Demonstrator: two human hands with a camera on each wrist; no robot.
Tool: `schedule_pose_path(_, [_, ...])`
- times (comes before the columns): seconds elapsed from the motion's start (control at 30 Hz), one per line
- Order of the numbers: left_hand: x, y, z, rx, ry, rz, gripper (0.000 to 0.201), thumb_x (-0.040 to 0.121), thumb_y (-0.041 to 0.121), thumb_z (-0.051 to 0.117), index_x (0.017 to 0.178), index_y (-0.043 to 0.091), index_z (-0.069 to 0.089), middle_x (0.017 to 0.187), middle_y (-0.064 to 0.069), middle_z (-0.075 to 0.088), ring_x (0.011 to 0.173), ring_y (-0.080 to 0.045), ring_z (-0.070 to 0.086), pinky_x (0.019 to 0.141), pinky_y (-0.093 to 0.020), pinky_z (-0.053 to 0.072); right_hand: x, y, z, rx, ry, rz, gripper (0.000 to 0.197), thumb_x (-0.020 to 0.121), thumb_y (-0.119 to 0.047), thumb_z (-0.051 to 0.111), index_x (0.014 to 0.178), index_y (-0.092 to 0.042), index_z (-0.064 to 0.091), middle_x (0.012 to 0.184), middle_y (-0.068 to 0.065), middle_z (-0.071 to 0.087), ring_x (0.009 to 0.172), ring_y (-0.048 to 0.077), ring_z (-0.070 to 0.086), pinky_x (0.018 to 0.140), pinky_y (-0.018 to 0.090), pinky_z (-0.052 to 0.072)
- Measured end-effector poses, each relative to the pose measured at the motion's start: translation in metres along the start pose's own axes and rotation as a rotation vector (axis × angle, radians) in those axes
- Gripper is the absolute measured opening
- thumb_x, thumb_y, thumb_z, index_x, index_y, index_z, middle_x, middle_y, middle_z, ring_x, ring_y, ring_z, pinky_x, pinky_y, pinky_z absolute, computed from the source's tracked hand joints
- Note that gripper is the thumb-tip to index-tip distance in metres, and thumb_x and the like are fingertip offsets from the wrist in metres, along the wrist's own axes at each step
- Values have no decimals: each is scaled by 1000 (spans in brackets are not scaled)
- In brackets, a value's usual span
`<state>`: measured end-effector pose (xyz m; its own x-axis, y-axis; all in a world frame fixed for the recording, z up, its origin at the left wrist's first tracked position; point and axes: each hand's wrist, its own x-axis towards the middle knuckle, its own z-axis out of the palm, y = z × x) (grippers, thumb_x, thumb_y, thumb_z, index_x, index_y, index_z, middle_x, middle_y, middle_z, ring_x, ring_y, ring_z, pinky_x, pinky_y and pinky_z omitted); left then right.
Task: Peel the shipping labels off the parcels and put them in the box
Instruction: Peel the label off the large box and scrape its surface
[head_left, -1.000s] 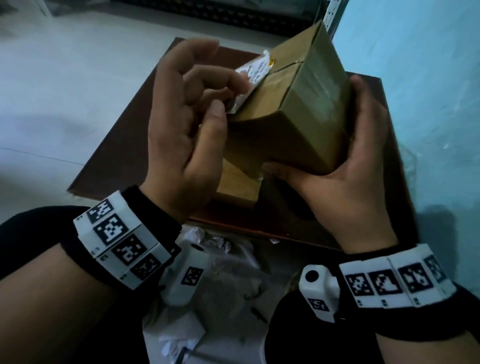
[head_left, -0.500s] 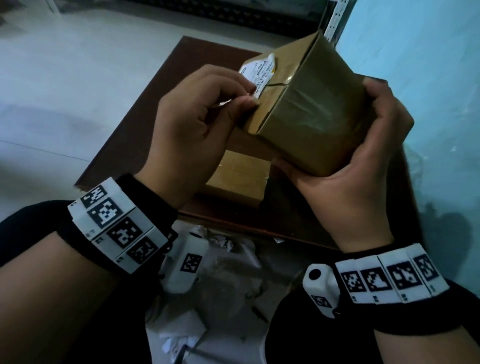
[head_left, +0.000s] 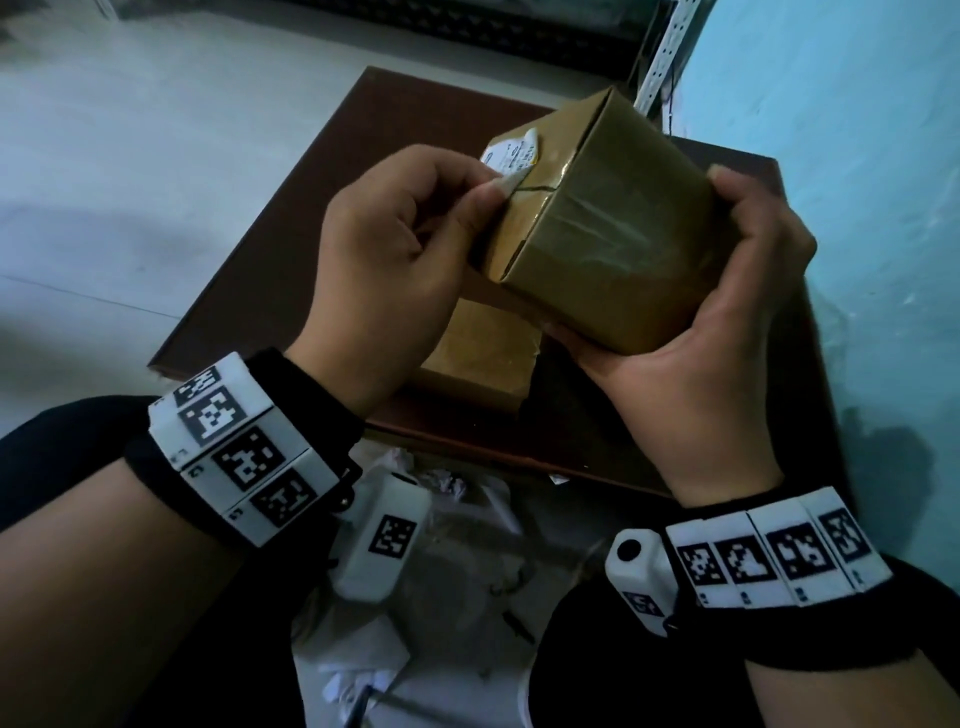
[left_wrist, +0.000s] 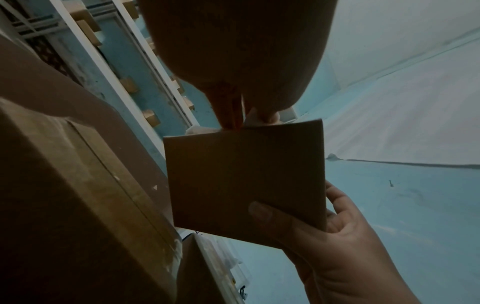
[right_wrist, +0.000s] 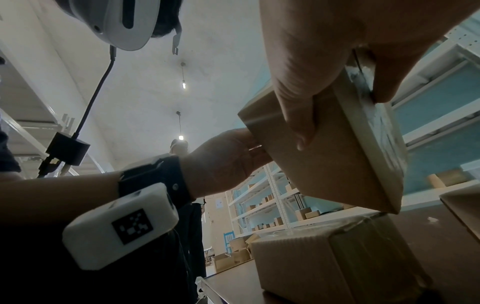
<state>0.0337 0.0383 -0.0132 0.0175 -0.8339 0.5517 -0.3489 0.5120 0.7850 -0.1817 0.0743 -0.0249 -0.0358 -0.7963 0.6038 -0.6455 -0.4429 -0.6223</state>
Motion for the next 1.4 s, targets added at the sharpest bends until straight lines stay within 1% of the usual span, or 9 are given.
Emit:
schedule_pose_path(0.17, [-2,2,1,-265,29,-225,8,105,18,62,104,19,70,105,-5,74,98,-24,73,86,-44,64,2,1,-1,-12,32,-33,110,65,-23,105,147,9,39,148,32,33,143,24,36,116,9,34])
schedule_pose_path(0.37, [-1,12,0,-452,-42,-307,26,108,27,54,117,7,69,112,-19,71,100,-28,71,82,-41,62,1,-3,3,-24,18,-52,106,65,-19,104,144,11,40,146,33,32,142,26,35,116,14,37])
schedule_pose_path(0.53, [-3,4,-3,-246,17,-213,14,104,18,65,110,6,68,104,-10,74,90,-20,75,72,-31,63,-2,-5,6,30,-55,-74,102,68,-30,99,143,-2,36,149,32,33,149,42,36,126,43,38])
schedule_pose_path(0.67, [2,4,-8,-498,93,-306,9,102,17,61,105,10,64,117,-21,67,113,-45,67,89,-62,60,-1,0,4,113,-77,-16,108,67,-36,102,142,-11,29,152,25,36,149,35,39,125,44,39])
schedule_pose_path(0.83, [-1,6,-5,-450,67,-185,3,104,12,57,105,10,59,111,-17,63,105,-41,66,85,-65,57,0,-12,3,522,-59,217,82,78,-52,88,131,-11,40,133,-1,50,123,4,60,103,31,56])
schedule_pose_path(0.9, [-2,7,-4,-447,68,-144,5,105,10,54,105,10,59,109,-12,63,101,-31,65,83,-61,57,8,-15,0,720,11,427,62,83,-67,72,119,-20,52,114,-7,65,107,15,69,97,46,62])
schedule_pose_path(0.97, [-1,6,-3,-457,58,-108,8,107,9,52,107,10,59,109,-9,63,102,-25,64,84,-58,57,17,-13,-6,829,55,605,59,93,-56,72,129,-11,58,116,5,72,112,32,72,102,58,60])
schedule_pose_path(1.17, [-3,8,1,-471,19,-46,12,106,4,49,110,9,60,114,-15,61,106,-34,59,88,-56,52,18,-17,-8,1076,-189,873,47,93,-30,65,137,-13,66,122,5,79,113,20,76,89,36,63])
schedule_pose_path(1.4, [-9,18,4,-278,-113,-16,20,102,0,53,118,-1,63,117,-23,69,105,-40,68,85,-55,59,15,-12,-1,939,-51,774,84,84,-23,87,156,-17,45,139,10,71,123,28,73,97,48,63])
